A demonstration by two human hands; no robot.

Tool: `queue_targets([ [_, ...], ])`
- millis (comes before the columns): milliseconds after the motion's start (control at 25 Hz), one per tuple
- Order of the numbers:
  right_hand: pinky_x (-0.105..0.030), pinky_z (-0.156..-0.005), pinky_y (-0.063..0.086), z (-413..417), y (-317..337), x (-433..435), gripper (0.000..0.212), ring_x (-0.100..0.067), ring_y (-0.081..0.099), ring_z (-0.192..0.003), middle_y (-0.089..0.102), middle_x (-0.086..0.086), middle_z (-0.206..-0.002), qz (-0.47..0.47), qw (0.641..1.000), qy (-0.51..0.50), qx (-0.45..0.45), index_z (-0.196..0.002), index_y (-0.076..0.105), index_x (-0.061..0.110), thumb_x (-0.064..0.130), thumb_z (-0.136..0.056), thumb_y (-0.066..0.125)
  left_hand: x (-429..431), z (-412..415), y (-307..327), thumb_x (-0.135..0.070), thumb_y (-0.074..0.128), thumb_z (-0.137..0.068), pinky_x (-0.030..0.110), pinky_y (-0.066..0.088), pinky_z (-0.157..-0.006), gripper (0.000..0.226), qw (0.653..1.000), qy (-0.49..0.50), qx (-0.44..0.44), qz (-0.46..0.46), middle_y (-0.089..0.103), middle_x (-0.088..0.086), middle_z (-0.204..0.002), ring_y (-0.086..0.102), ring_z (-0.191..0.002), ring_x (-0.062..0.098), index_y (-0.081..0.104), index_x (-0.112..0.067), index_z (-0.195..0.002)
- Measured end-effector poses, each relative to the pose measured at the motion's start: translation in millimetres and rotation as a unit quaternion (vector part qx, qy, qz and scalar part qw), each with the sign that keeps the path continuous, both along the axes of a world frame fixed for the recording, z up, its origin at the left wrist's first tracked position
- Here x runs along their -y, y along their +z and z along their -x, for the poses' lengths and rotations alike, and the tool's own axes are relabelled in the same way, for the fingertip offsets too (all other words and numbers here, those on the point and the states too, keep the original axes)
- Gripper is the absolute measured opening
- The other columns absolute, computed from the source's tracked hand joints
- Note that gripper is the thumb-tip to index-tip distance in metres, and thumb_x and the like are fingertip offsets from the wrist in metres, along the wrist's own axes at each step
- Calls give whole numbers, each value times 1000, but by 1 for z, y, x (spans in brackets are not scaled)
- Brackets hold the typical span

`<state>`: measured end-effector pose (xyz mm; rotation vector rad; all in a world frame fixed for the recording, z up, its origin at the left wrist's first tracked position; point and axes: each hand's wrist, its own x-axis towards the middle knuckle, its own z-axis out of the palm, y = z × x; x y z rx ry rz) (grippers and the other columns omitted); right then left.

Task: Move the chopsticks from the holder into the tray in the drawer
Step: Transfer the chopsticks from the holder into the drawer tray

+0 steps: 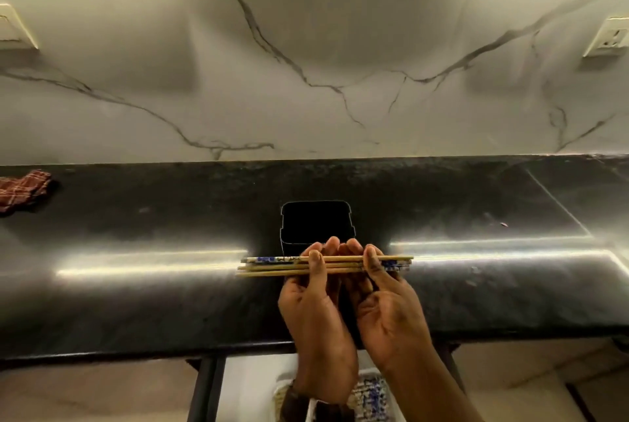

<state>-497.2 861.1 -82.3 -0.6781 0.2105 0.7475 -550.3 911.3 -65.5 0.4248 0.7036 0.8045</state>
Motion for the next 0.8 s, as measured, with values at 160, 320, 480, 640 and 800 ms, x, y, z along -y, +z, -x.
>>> queue_targets([
  [160,-40,-85,63,6,-12,16,24,-31,77,-102,77,-21,-113,103,994,22,42,-116,69,2,13,-96,63,-2,13,-14,-14,56,-101,46,59,-86,21,999,8,-22,40,76,20,-109,75,-101,35,64,-3,-117],
  [320,-39,-81,64,-5,-22,38,22,-30,79,-93,79,-22,-104,183,978,52,85,-114,71,1,11,-95,64,-17,24,-28,-15,57,-101,48,57,-90,23,998,27,-38,35,77,20,-108,76,-99,31,61,-3,-120],
  [480,-38,-81,63,-16,-29,51,16,-31,78,-95,79,-21,-102,247,947,94,183,-107,75,1,3,-91,70,-19,29,-37,-14,56,-102,49,57,-91,23,998,-15,-54,38,77,21,-107,76,-99,33,60,-3,-121],
  [640,-36,-81,64,-23,-26,58,11,-31,78,-93,81,-11,-91,335,875,119,330,-94,79,8,2,-85,77,-17,30,-43,-13,54,-103,50,57,-91,25,996,-51,-62,35,75,23,-110,75,-100,35,60,0,-123],
  [800,-47,-85,63,-28,-15,72,17,-27,80,-85,81,-12,-87,352,866,64,349,-95,76,7,2,-81,82,-21,32,-46,-14,54,-103,50,57,-91,26,996,-55,-58,33,75,24,-109,75,-99,36,60,2,-122],
])
